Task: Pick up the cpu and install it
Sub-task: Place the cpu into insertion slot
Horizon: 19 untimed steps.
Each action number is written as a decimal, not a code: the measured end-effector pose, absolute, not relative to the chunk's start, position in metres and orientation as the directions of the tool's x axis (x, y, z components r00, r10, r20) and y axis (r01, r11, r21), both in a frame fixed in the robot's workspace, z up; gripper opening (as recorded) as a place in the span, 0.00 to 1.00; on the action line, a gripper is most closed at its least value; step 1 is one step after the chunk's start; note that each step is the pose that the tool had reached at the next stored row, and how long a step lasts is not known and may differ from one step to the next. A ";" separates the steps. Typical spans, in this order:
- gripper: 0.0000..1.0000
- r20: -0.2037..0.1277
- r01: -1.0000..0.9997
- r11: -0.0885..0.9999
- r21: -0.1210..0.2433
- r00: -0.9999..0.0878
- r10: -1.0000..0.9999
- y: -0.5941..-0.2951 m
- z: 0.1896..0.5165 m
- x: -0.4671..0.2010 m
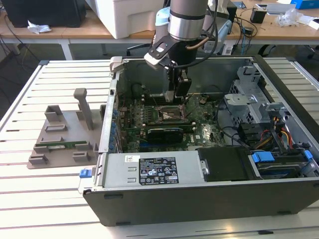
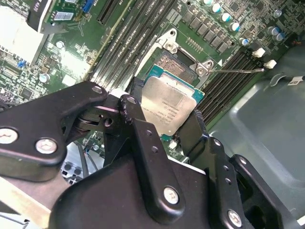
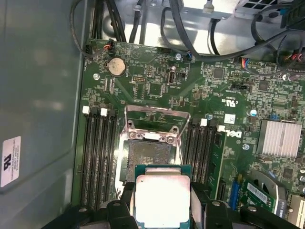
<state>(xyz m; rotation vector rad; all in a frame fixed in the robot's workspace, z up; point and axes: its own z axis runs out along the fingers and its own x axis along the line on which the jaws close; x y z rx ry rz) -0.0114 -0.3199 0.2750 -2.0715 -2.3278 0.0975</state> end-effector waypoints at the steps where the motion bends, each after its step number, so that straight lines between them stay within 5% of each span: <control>1: 0.55 -0.024 0.991 0.115 -0.063 -0.117 0.993 -0.319 0.275 -0.011; 19: 0.55 -0.048 0.996 0.066 -0.065 -0.069 0.996 -0.312 0.255 -0.010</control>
